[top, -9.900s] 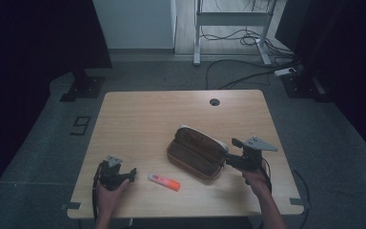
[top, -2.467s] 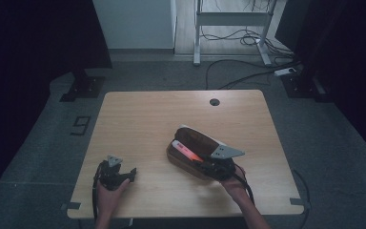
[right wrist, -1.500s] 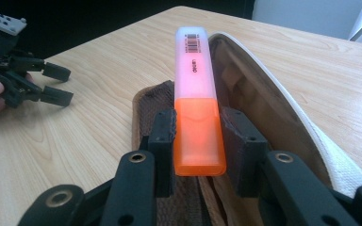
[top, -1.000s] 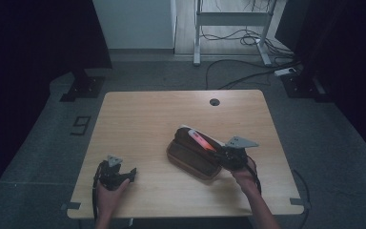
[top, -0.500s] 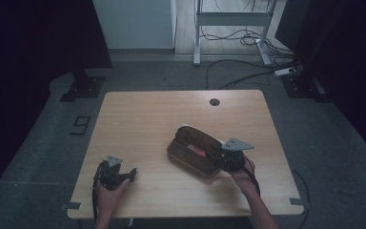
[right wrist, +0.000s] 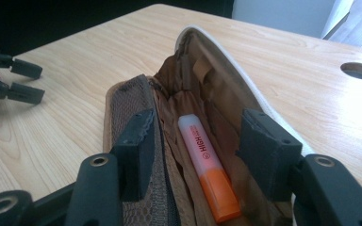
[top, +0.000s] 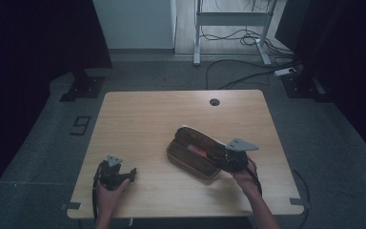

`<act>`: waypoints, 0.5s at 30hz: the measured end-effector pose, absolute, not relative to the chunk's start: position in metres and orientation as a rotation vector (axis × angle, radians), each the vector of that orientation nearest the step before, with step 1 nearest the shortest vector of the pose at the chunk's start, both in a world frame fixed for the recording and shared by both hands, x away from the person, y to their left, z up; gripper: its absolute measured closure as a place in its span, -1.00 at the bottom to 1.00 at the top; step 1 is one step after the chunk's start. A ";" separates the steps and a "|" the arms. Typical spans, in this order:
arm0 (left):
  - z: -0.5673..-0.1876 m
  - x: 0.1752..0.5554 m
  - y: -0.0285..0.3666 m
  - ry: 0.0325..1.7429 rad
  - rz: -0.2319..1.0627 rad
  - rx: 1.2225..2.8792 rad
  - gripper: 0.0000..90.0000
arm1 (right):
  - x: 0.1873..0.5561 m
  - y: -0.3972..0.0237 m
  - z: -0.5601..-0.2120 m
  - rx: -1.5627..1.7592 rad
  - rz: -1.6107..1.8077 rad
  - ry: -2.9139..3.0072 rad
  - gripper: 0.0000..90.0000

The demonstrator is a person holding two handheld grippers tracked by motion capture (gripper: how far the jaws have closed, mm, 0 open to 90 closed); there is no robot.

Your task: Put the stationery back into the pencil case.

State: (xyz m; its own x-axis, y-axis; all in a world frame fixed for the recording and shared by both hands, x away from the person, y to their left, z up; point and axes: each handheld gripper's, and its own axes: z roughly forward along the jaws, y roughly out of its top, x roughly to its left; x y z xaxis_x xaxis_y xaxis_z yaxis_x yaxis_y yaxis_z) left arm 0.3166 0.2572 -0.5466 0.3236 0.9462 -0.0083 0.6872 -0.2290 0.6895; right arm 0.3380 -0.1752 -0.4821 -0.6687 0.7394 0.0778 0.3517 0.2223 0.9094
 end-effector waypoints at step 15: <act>-0.547 0.317 0.257 1.434 0.564 1.998 -0.65 | 0.331 -0.201 -0.475 1.043 1.429 2.031 -0.25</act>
State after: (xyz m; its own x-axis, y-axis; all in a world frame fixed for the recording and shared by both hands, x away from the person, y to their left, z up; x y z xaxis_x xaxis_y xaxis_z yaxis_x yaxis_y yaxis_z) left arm 0.3166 0.2572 -0.5466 0.3233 0.9463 -0.0085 0.6873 -0.2286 0.6895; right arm 0.3309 -0.2013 -0.4750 -0.6164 0.7848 0.0642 0.3254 0.1797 0.9283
